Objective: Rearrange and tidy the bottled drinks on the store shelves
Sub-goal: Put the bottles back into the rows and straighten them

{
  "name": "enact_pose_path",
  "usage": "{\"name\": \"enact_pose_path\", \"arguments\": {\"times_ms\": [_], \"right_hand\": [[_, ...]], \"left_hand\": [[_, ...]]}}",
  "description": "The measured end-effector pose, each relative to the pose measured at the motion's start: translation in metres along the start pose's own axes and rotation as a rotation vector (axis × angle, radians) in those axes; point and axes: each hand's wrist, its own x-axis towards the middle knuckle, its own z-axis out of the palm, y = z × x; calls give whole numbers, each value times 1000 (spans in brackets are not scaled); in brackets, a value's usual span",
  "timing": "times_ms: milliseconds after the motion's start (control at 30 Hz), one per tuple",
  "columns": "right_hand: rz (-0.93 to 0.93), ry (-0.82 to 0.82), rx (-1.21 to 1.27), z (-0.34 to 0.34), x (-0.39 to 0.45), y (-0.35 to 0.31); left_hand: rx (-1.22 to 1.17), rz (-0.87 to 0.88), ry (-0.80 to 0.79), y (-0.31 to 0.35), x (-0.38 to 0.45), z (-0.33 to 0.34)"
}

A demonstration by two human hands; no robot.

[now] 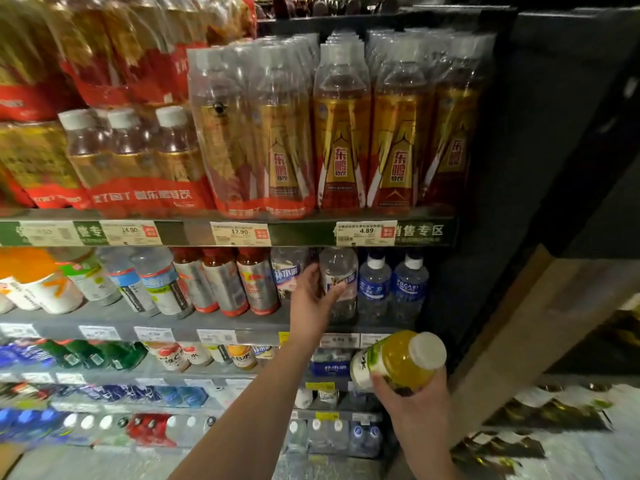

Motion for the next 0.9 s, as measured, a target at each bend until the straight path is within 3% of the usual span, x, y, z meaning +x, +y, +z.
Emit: {"name": "enact_pose_path", "arguments": {"times_ms": [133, 267, 433, 600, 900], "right_hand": [[1, -56, -14, 5, 2, 10], [-3, -84, -8, 7, 3, 11], [-18, -111, -32, 10, 2, 21], [11, -122, -51, 8, 0, 31], [-7, -105, -29, 2, 1, 33]], "left_hand": [[285, 99, 226, -3, -16, -8], [231, 160, 575, -10, -21, -16], [248, 58, 496, -27, -5, -9], [298, 0, 581, -27, 12, -5], [233, 38, 577, -39, -12, -8]]}}
